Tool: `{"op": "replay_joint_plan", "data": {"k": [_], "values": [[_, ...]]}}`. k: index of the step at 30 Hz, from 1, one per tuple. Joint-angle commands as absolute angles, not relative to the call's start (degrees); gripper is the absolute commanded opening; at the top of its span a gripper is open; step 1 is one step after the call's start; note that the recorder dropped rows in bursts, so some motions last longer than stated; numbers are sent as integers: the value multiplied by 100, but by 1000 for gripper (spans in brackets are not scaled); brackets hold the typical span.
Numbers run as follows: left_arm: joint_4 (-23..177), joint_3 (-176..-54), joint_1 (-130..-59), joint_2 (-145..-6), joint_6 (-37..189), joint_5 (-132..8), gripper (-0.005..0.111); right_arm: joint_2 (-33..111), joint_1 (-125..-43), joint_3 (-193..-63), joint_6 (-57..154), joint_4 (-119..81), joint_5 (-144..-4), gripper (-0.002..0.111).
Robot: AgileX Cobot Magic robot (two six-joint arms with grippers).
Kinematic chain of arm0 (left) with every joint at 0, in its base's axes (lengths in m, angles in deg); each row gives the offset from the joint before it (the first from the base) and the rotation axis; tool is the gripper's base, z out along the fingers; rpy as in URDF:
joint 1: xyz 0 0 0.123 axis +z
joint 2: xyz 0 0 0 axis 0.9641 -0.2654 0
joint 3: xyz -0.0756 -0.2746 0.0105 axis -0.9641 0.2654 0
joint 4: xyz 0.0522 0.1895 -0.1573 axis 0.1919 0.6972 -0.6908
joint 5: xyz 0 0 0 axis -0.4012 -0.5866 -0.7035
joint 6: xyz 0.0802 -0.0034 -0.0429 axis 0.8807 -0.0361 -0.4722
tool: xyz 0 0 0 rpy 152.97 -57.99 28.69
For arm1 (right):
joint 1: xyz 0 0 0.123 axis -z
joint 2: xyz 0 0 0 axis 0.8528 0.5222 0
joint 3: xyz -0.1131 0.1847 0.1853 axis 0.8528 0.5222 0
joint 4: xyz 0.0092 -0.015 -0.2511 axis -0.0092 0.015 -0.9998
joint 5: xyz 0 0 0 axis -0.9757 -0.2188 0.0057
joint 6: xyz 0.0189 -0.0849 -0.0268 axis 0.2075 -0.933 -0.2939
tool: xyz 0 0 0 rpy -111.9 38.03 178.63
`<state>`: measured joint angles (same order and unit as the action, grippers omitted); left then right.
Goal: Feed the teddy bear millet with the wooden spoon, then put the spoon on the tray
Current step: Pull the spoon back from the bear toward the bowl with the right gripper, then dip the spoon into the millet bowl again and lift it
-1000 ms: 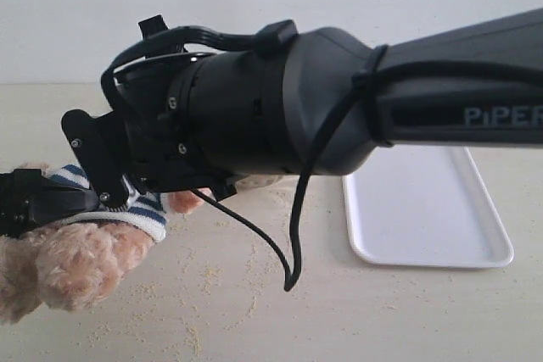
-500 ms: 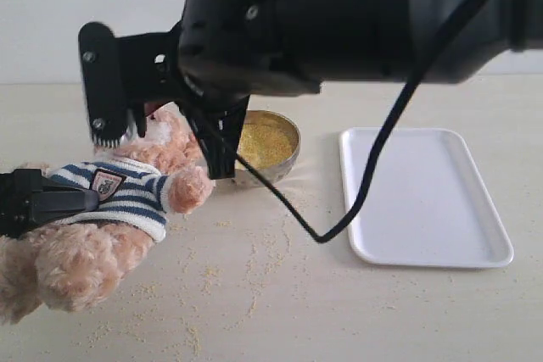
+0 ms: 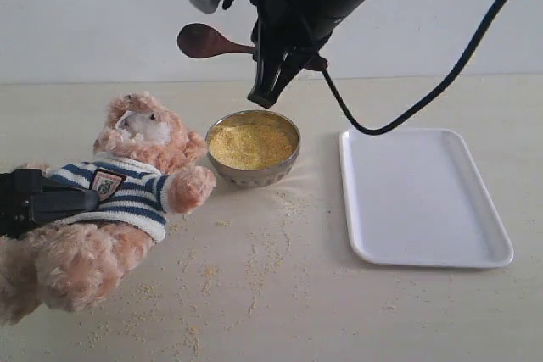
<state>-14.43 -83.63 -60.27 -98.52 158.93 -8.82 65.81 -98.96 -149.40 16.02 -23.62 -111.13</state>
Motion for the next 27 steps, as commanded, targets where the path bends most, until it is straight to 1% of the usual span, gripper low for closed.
{"op": "replay_joint_plan", "data": {"k": [1,3,7,13,15,21,27], "values": [[-1476,-8361,-6063,-9802,15924,-718,5,6510,-9177,-15013,345,-339,-11678,0],[-1476,-8361,-6063,-9802,15924,-718,5,6520,-8874,-15013,263,-93,-11743,0],[-1564,-8361,-6063,-9802,15922,-695,5,6719,-8755,-15207,251,-126,-11826,0],[-1564,-8361,-6052,-9802,15922,-695,5,8072,-8755,-16945,466,-236,-13534,0],[-1564,-8361,-6052,-9802,15922,-695,5,8307,-8765,-17206,516,-722,-13840,0],[-1564,-8361,-6051,-9802,15995,-695,5,8669,-8765,-17288,756,-2219,-13805,0],[-1579,-8361,-6051,-9802,15995,-767,5,8839,-8934,-17288,745,-2489,-13389,0]]}}
